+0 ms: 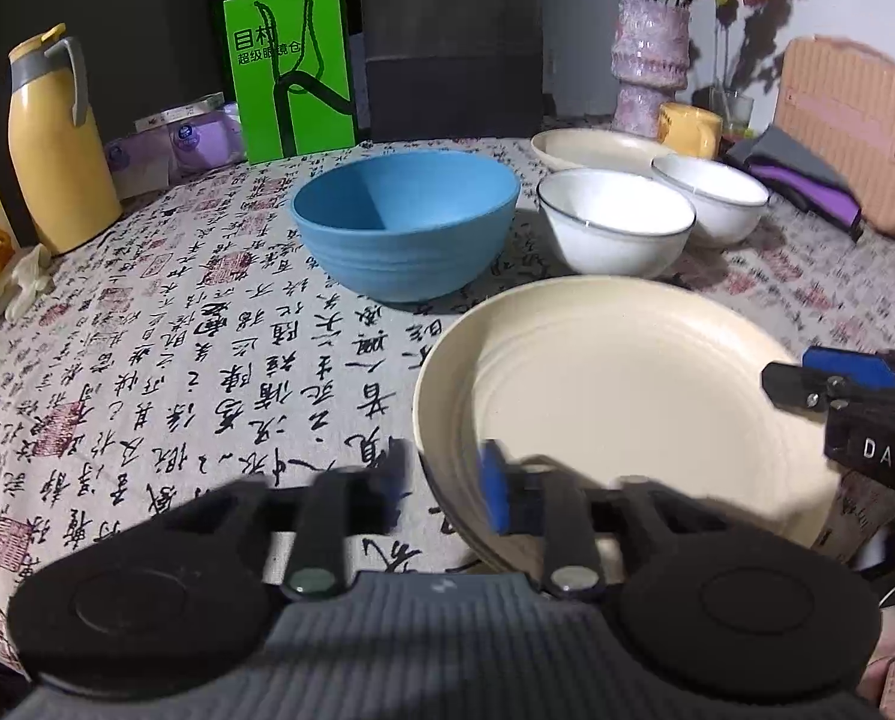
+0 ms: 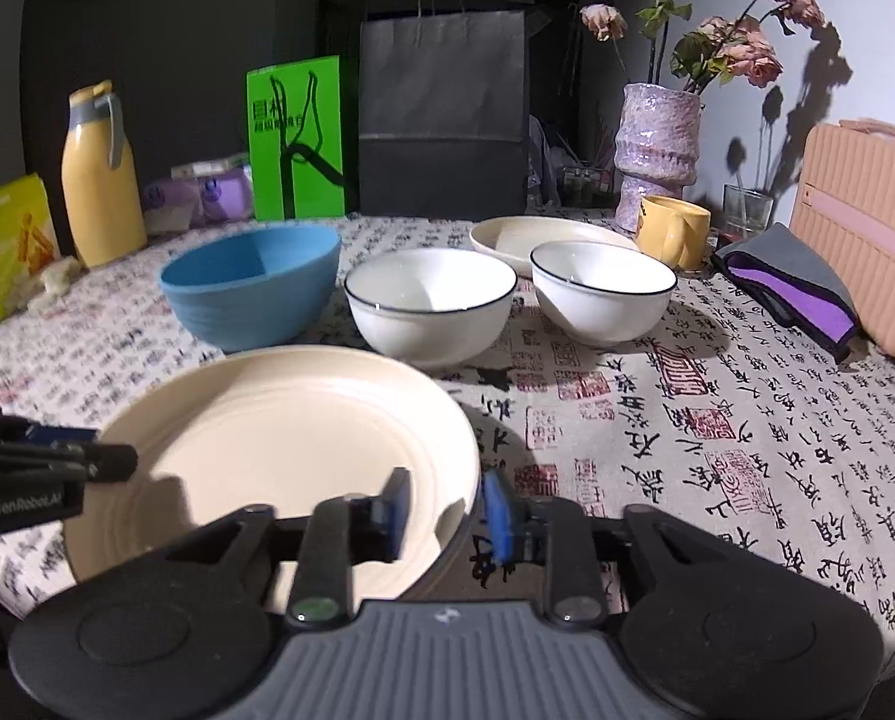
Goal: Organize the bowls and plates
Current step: 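Lower the cream plate in front of the bowls and open both tools, then move both open tools toward the cream plate beside the yellow mug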
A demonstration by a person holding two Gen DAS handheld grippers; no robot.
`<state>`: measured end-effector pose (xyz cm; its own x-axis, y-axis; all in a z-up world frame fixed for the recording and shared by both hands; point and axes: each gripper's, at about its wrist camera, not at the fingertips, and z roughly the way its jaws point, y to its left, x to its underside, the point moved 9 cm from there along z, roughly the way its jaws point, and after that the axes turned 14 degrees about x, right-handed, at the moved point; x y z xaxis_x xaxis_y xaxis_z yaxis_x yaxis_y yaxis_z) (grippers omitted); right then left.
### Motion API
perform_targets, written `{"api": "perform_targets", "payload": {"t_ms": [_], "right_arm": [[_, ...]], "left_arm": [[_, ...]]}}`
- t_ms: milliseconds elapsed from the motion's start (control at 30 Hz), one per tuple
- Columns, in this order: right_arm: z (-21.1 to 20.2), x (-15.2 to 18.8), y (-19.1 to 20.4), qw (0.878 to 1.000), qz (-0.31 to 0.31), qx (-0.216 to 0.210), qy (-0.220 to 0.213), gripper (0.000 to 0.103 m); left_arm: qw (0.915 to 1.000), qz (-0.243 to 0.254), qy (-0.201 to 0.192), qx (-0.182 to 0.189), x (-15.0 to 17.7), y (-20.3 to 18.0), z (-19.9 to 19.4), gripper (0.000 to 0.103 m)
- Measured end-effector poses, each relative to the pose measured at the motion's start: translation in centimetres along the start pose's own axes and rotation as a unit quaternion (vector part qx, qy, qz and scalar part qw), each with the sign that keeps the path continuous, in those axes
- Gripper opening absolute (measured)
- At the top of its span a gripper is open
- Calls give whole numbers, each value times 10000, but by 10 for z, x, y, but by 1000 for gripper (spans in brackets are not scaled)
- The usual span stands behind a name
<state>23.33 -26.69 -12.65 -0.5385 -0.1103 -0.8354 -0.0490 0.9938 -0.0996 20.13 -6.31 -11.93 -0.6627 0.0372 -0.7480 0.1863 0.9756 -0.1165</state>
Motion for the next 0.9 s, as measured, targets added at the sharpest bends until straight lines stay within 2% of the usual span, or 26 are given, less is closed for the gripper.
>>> {"api": "perform_targets", "payload": {"t_ms": [33,67,100,133,167,200,233,367,600,900], "right_arm": [[-1,-2,-2,10000,43,-18,-16,44],[-2,-4,-4,9999,91,-39,-25,48],[-3,-6,-6,9999,147,-75,-36,57],[-5,-7,-8,9997,208,-132,-55,68],[-7,-10,-9,9994,271,-188,-71,75],[-8,-11,-12,9992,326,-226,-80,91],[-9,-13,-14,9989,375,-265,-86,101],[-11,-20,-21,9975,537,-452,-64,103],[-8,-28,-32,9958,608,-642,253,103],[5,-55,-66,9848,1135,-931,928,103]], "left_arm": [[10000,-27,-63,17,-2,1,-3,60],[9999,-35,-135,40,-5,1,-6,73],[9997,-38,-210,82,-8,1,-9,82],[9995,-53,-273,123,-11,2,-12,86],[9993,-88,-331,161,-13,2,-16,96],[9989,-137,-390,198,-16,3,-19,103],[9985,-195,-451,247,-18,4,-22,103],[9967,-443,-462,503,-24,7,-27,103],[9956,-612,-263,653,-29,7,-28,103],[9935,-682,-127,901,-56,-8,-29,103]]}}
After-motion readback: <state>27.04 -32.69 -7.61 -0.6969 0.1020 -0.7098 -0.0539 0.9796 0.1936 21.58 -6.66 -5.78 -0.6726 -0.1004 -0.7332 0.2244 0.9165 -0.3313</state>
